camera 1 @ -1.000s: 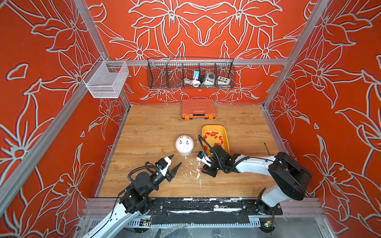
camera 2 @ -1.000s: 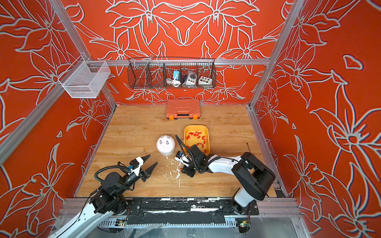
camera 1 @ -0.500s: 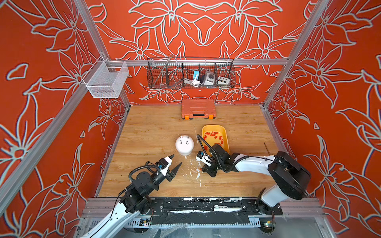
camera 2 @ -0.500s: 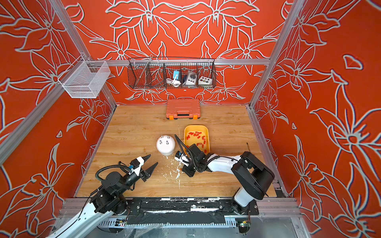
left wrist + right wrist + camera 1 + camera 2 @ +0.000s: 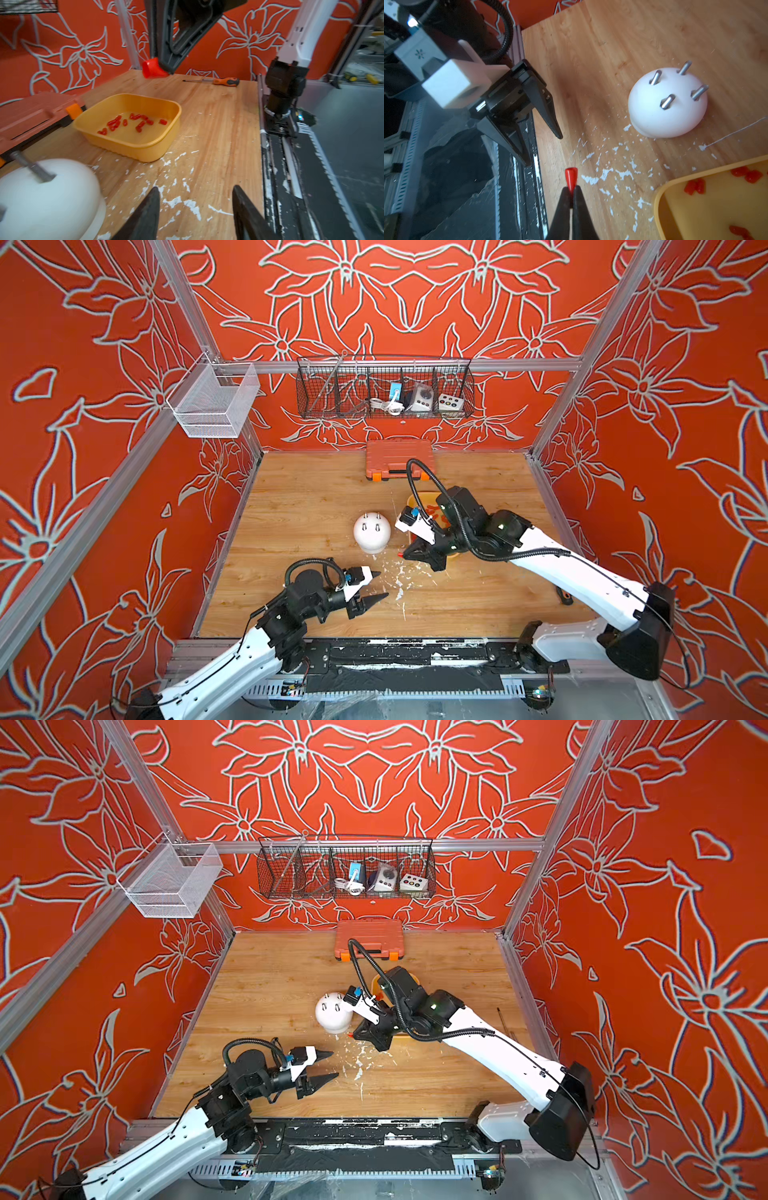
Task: Cover the protruding screws with screw protection sleeves
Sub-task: Pick up the screw protection sleeve from the center of the board.
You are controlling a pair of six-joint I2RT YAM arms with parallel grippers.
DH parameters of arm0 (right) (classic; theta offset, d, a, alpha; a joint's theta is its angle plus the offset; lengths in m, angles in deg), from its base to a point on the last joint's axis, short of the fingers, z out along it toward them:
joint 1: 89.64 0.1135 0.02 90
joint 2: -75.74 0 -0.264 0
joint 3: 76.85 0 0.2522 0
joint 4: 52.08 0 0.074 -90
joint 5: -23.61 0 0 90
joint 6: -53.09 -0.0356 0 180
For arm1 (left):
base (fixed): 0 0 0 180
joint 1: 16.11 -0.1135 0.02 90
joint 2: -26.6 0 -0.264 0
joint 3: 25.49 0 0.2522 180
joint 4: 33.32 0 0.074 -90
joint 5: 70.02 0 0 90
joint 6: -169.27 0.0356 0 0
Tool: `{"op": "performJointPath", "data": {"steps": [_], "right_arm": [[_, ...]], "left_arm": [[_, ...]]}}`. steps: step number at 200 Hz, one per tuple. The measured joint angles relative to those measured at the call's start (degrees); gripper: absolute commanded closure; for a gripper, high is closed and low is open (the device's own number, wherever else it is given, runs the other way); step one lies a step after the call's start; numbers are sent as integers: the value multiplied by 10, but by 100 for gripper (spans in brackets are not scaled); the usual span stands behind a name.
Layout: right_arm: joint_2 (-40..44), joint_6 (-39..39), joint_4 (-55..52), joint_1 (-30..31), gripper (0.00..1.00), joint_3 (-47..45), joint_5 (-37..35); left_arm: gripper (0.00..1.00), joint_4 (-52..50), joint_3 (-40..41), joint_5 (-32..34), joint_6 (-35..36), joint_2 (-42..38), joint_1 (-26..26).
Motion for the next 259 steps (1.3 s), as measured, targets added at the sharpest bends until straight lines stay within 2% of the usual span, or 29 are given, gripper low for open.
{"op": "performJointPath", "data": {"steps": [34, 68, 139, 182, 232, 259], "right_arm": [[-29, 30, -100, 11, 100, 20, -3], [-35, 45, -124, 26, 100, 20, 0], [-31, 60, -51, 54, 100, -17, 64], [-22, 65, 1, 63, 100, -54, 69], [-22, 66, 42, 67, 100, -60, 72], [-22, 66, 49, 71, 100, -63, 75]], "left_arm": [[46, 19, -20, -80, 0, 38, 0], [47, 29, -30, -124, -1, 61, 0], [47, 32, -30, -127, -11, 64, 0], [48, 33, -30, -127, -17, 47, 0], [53, 33, -30, -125, -18, 47, 0], [61, 32, -30, -120, -17, 46, 0]]}}
